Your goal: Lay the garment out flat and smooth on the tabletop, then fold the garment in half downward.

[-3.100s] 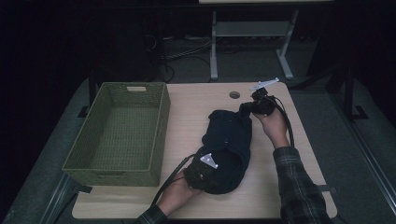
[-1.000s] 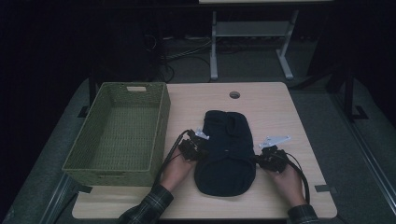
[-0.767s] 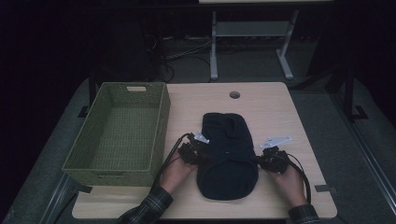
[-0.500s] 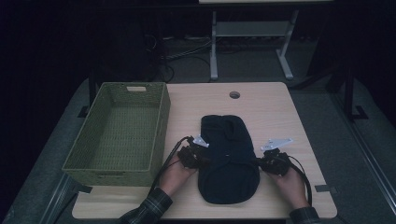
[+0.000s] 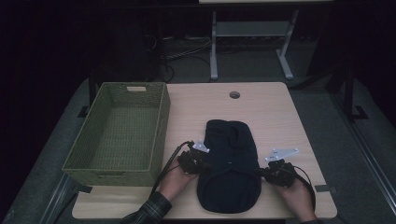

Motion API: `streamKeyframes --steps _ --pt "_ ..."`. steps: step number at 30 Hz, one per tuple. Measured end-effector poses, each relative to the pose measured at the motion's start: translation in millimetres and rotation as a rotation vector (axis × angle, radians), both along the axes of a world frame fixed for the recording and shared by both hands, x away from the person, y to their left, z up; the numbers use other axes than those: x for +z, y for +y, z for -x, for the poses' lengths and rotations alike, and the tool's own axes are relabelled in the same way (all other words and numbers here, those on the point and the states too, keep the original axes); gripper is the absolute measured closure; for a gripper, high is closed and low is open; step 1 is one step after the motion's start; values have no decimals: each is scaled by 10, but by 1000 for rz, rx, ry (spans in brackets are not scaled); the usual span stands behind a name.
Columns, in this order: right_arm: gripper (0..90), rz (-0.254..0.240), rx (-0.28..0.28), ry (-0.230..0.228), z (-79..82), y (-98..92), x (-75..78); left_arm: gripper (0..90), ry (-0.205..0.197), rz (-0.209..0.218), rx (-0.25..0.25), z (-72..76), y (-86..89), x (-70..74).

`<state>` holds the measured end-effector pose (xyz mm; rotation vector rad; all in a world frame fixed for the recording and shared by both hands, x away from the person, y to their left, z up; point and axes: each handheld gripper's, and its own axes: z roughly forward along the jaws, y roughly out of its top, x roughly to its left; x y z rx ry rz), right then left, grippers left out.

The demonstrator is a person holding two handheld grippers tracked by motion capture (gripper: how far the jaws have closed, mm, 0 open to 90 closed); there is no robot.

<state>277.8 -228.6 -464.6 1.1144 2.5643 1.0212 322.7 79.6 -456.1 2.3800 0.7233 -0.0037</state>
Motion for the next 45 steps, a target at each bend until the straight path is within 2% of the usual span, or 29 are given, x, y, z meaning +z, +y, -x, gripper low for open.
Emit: streamKeyframes --steps 11,15,19,23,27,28,31,36,45 --pt "898 -1 10 0 78 -25 4 899 1 -15 -32 85 -32 13" --pt "802 -9 -2 -15 73 -47 23 866 15 2 -20 54 -6 36" --pt "717 -18 -22 -39 52 -69 24 821 2 21 -4 28 27 82" --pt "642 -4 -38 -44 30 -72 11 700 -10 31 6 2 42 148" --pt "605 -1 -37 -56 20 -66 10 580 -22 34 16 -51 40 227" --pt "602 2 -38 -58 19 -65 10 551 -23 23 12 -68 37 250" --pt "586 4 -40 -62 17 -64 9 503 -31 32 24 -119 34 296" --pt "571 4 -44 -60 9 -63 6 444 -63 45 42 -235 70 387" --pt "561 2 -45 -57 11 -64 9 390 -119 73 90 -524 102 538"
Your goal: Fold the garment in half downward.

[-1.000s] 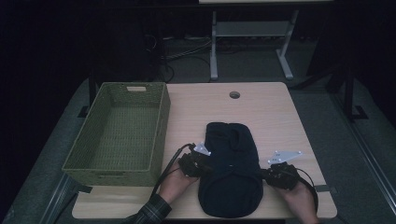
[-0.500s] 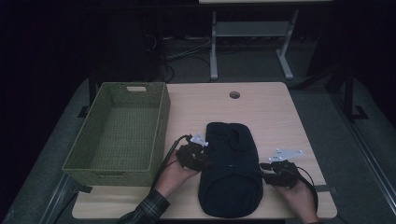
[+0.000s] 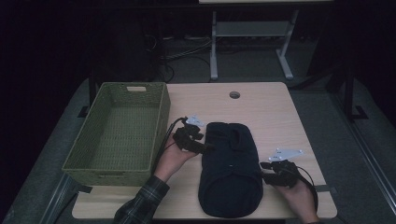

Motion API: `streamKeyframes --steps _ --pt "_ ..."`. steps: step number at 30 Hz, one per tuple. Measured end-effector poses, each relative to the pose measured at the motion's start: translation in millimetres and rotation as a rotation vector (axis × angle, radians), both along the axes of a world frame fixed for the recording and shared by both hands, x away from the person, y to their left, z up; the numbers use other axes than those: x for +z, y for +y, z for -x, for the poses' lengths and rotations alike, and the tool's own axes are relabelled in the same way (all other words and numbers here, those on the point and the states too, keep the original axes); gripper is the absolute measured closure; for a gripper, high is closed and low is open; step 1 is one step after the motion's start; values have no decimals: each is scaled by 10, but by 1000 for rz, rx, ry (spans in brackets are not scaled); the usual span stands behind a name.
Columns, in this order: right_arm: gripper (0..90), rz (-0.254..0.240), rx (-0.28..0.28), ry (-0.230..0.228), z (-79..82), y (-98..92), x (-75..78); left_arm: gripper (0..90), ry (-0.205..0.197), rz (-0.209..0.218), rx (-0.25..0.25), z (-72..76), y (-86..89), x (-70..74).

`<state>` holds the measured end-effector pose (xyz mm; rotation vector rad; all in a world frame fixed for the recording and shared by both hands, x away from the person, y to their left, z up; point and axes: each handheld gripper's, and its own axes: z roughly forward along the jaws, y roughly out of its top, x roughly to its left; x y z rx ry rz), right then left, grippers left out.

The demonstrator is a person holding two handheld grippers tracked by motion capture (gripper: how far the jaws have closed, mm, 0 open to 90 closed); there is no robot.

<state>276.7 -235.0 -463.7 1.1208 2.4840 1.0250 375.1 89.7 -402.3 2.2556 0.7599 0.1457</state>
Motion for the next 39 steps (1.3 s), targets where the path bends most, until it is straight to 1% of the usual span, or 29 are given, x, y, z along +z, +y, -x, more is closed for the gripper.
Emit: streamKeyframes --steps 3,6,8,9,11,13,15,17,22,25,26,29,31,33,35,37,39 --pt "560 3 5 -6 -3 0 -2 383 -7 -1 12 -73 -17 14" --pt "558 1 2 -3 2 1 1 381 -11 1 24 -151 -35 18" --pt "558 1 4 -2 1 0 1 381 -20 -5 39 -213 -43 23" --pt "557 -1 4 -3 1 0 0 382 -22 -8 46 -248 -41 30" --pt "557 -2 5 -4 2 -1 2 383 -28 2 63 -322 -31 48" --pt "556 -2 5 -4 3 0 2 386 -35 -7 79 -398 -28 67" --pt "555 -2 6 -4 1 0 1 389 -43 2 96 -476 -29 75" --pt "554 -3 5 -2 -3 -1 0 392 -48 -3 106 -557 -39 84" --pt "551 -14 4 -3 -28 -1 19 399 -47 -11 137 -744 -97 39" --pt "546 -15 12 -18 -88 1 49 405 -30 -25 151 -841 -125 -38" --pt "546 -23 9 -17 -109 6 70 406 -26 -32 154 -866 -132 -66" --pt "546 -30 12 -29 -194 5 135 406 -9 -41 162 -919 -155 -146" --pt "546 -22 15 -37 -272 13 171 406 7 -43 163 -943 -165 -195" --pt "546 -19 12 -32 -362 18 202 405 16 -58 161 -965 -168 -244" --pt "546 -15 10 -44 -456 23 220 405 26 -57 166 -985 -169 -293" --pt "550 -29 3 -31 -552 24 240 405 35 -67 164 -1002 -171 -334" --pt "560 -40 3 -43 -640 15 256 405 46 -78 160 -1016 -167 -370"
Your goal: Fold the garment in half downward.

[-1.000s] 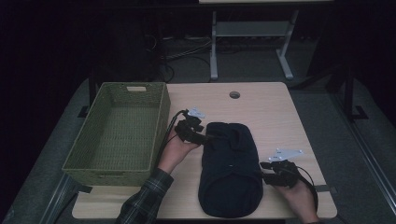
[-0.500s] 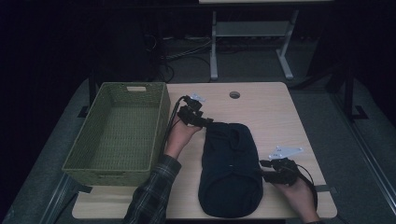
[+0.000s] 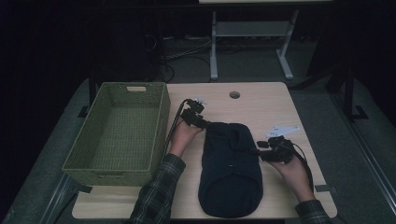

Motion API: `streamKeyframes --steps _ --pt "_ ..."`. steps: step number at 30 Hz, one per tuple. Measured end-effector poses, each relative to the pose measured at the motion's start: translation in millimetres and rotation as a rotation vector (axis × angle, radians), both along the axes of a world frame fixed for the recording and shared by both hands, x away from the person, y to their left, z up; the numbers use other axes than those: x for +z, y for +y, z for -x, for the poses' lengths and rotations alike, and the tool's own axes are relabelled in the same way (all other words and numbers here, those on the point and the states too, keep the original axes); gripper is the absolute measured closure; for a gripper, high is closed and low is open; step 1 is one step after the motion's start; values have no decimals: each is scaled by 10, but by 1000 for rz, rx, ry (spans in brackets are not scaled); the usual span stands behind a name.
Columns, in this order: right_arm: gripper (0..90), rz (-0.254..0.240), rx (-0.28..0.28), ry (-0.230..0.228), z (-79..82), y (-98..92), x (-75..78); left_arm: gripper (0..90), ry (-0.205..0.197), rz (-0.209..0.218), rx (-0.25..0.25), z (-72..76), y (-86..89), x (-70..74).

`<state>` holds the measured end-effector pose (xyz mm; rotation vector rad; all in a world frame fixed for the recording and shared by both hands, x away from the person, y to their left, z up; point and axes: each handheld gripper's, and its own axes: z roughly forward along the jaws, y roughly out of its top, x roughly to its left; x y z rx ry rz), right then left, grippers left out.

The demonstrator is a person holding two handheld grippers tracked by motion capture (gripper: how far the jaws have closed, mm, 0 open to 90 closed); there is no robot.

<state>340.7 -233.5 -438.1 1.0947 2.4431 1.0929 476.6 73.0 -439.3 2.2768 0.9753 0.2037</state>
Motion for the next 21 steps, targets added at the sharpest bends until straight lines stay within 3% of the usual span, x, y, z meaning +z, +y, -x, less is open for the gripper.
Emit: streamKeyframes --steps 1,3,5,6,10,12,14,16,17,20,21 --pt "560 -7 -2 17 -54 1 7 405 4 1 1 -5 2 -14" --pt "565 -8 -12 1 -141 5 22 405 5 4 4 -15 -1 -49" --pt "564 -8 -15 17 -255 11 37 405 9 0 3 -22 -8 -75" --pt "566 -8 -23 -1 -293 16 46 405 7 -3 2 -23 -13 -86" --pt "566 -9 -33 22 -500 39 77 410 20 -3 5 -32 -22 -140" --pt "578 -16 -44 -1 -579 51 80 419 24 -15 -9 -33 -20 -153" --pt "577 -5 -47 23 -677 73 80 422 22 -11 -9 -31 -22 -157" --pt "589 -12 -64 3 -738 88 74 427 21 -17 -15 -34 -25 -167" --pt "582 -17 -60 29 -793 90 71 431 22 -17 -15 -32 -33 -175" --pt "590 -10 -83 12 -914 103 35 452 23 -18 -15 -27 -47 -184" --pt "586 -16 -84 42 -965 101 21 464 24 -19 -18 -25 -50 -183"
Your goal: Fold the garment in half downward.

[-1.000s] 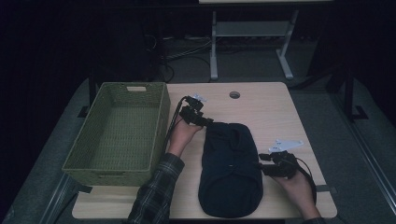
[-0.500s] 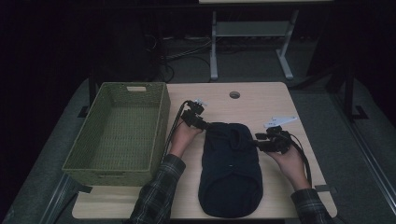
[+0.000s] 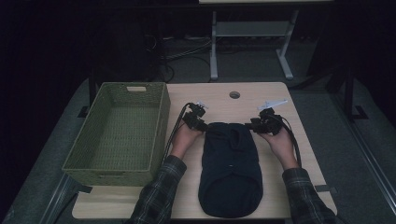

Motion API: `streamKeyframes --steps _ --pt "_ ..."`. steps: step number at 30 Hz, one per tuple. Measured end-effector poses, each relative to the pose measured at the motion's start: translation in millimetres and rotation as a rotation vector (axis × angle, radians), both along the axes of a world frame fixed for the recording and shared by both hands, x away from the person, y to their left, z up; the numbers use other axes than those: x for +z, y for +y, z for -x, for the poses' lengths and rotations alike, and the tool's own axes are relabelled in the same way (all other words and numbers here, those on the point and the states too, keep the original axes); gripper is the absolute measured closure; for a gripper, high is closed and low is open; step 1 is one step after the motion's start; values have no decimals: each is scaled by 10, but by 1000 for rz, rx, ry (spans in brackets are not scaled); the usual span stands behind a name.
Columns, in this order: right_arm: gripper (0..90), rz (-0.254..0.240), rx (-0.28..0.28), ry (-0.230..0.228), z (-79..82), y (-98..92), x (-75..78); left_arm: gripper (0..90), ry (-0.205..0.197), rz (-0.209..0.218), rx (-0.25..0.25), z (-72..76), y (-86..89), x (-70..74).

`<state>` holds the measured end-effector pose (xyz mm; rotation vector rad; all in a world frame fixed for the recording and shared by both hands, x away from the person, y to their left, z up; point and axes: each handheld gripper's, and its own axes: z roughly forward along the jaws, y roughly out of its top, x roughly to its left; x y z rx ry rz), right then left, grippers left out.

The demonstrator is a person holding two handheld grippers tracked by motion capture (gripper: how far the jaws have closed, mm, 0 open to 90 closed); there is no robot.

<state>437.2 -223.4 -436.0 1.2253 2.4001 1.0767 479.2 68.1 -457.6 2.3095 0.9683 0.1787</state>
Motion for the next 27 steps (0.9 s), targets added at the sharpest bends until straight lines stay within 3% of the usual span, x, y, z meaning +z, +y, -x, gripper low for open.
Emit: streamKeyframes --steps 3,5,9,16,24,27 --pt "595 20 -17 4 -104 10 -50 497 -2 -5 -5 8 -10 2" --pt "596 4 -27 9 -142 1 -90 517 -1 -2 -8 7 -13 1" --pt "594 -13 -18 42 -191 -2 -209 575 7 -1 -29 5 -19 6" --pt "603 -12 7 64 -203 30 -257 690 33 24 -47 1 -16 2" --pt "738 -35 5 110 -189 36 -305 794 67 54 -33 3 -12 -5" --pt "841 -3 11 101 -171 87 -287 811 65 50 -27 12 -22 0"
